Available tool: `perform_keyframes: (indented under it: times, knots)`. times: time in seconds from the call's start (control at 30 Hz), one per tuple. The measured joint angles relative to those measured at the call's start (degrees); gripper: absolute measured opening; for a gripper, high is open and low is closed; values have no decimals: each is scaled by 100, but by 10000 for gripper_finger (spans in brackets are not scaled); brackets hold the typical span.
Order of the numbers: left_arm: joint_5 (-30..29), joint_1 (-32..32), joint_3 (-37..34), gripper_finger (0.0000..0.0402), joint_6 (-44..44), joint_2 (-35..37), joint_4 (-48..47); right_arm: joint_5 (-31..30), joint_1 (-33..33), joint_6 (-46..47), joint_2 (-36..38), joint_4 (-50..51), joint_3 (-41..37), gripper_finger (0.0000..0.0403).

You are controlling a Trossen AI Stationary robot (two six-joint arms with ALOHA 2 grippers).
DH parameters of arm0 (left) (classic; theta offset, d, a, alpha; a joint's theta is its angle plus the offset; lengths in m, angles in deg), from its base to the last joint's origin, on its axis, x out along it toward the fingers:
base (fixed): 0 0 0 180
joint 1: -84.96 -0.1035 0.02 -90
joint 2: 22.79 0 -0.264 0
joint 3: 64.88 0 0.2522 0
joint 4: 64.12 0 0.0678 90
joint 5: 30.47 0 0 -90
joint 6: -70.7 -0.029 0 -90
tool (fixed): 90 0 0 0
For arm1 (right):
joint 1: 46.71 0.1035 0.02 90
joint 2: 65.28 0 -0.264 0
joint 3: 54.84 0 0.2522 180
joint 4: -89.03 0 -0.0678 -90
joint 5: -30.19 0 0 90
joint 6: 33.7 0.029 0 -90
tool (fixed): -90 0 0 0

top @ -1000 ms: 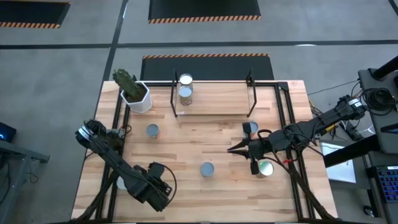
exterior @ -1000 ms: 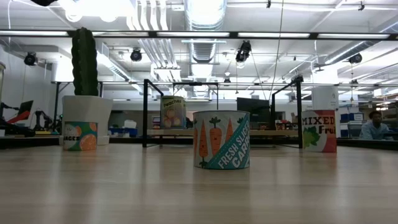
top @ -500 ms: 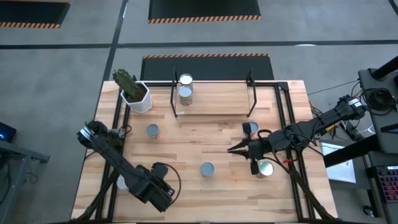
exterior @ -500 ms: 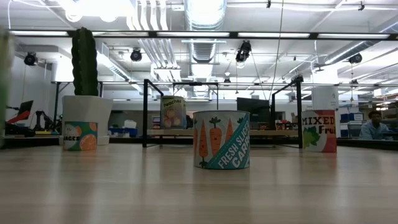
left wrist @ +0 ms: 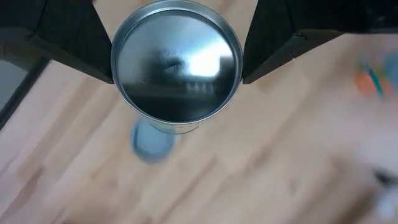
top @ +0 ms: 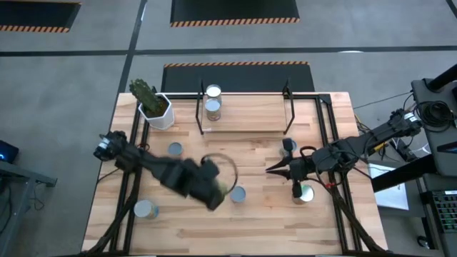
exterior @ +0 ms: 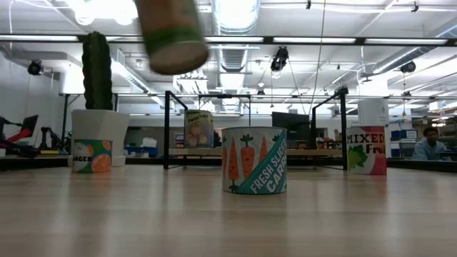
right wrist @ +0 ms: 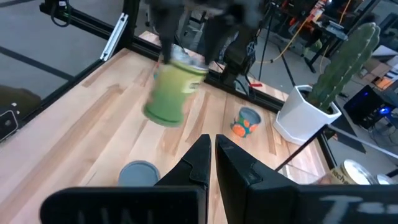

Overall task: Pick and place cans onto a shelf
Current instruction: Put the large canned oranges on the shelf

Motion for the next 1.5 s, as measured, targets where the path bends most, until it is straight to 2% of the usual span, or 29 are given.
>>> perform_keyframes:
  times: [0.2,0.4,0.7,0.97,1.17,1.5]
  knots:
    - [-26,-994,491,307,-1561,9,33,-123,0,227,233,386,-43,13]
    - [16,-1986,406,307,-2764,9,678,-126,-2,302,511,487,-193,13]
    - [184,-3230,-34,307,-3612,-53,2005,-124,-2,341,908,479,-366,13]
    - [203,-3830,107,307,-4072,-748,2243,-124,-1,257,930,469,-384,13]
    - [187,-4122,669,307,-4319,-1369,1672,-124,-2,264,930,506,-384,13]
    - [180,-4178,1690,326,-4629,-2066,1191,-124,-2,254,932,520,-384,13]
